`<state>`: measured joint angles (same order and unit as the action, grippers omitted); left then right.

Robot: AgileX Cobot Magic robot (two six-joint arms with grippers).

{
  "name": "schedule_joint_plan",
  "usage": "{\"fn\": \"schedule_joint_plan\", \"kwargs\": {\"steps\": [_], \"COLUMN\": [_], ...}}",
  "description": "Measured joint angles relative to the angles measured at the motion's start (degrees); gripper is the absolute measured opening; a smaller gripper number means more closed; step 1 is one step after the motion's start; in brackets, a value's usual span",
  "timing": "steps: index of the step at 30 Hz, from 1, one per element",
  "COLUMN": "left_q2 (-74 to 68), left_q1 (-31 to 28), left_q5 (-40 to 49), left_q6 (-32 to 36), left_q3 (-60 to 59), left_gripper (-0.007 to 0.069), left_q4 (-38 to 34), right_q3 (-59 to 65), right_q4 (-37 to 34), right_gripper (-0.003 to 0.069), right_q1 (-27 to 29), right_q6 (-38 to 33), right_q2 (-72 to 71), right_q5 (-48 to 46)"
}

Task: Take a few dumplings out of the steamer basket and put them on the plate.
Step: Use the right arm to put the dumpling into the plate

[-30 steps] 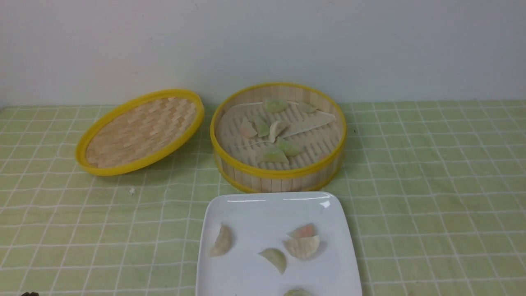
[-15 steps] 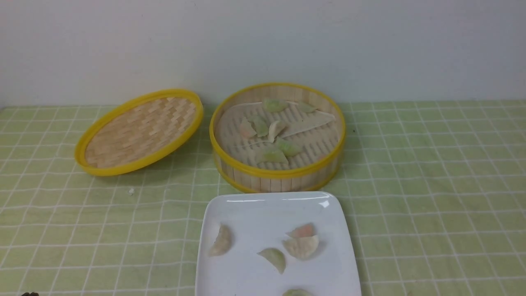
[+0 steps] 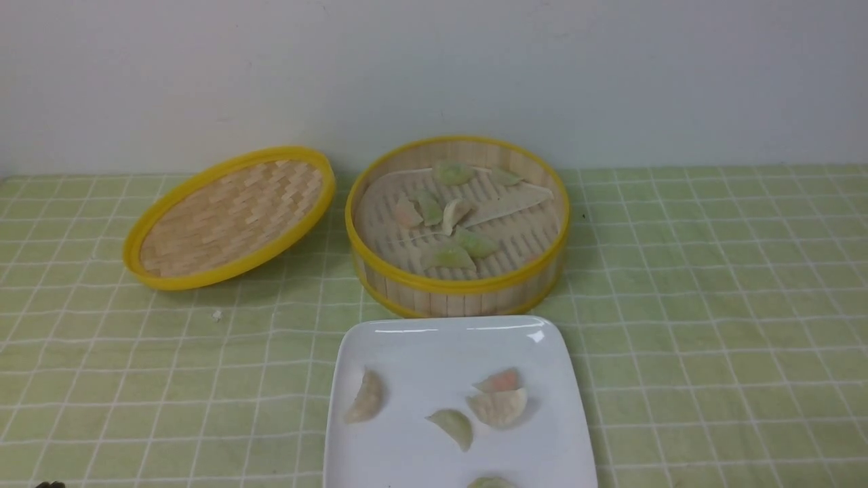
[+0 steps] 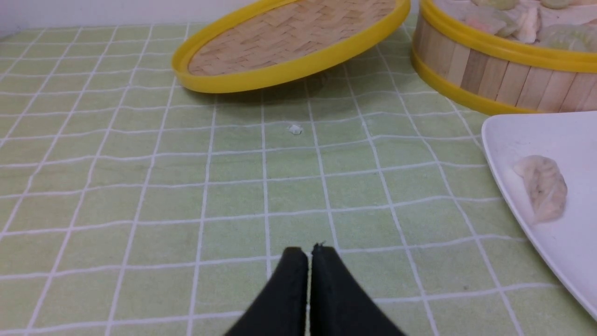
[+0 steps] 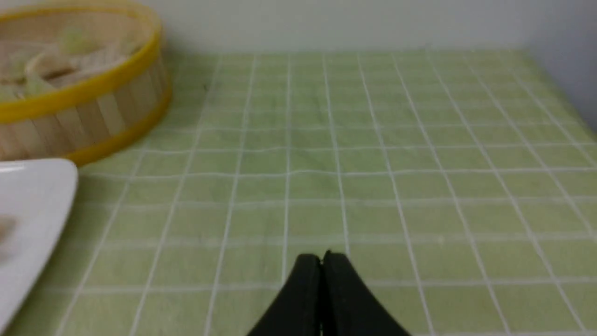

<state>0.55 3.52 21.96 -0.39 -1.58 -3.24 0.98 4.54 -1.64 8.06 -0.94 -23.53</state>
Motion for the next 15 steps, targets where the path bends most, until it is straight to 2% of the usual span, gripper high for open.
{"fn": "schedule_joint_plan", "kwargs": {"steps": [4,15], "left_q2": [0.00,0.00], "left_q1": [0.00,0.00], "left_q5": [0.00,0.00], "left_q6": [0.00,0.00], "left_q3": [0.00,0.00], "left_gripper": [-0.0006,-0.0006], "left_q4": [0.00,0.00], "right_q3": [0.52,0.63], "right_q4": [0.00,0.00], "right_gripper": [-0.0015,-0.0015], "right_q1": [0.00,0.00], "right_q6": [-0.05,-0.05], "right_q2": [0.00,0.00], "right_q5": [3.32,3.78]}}
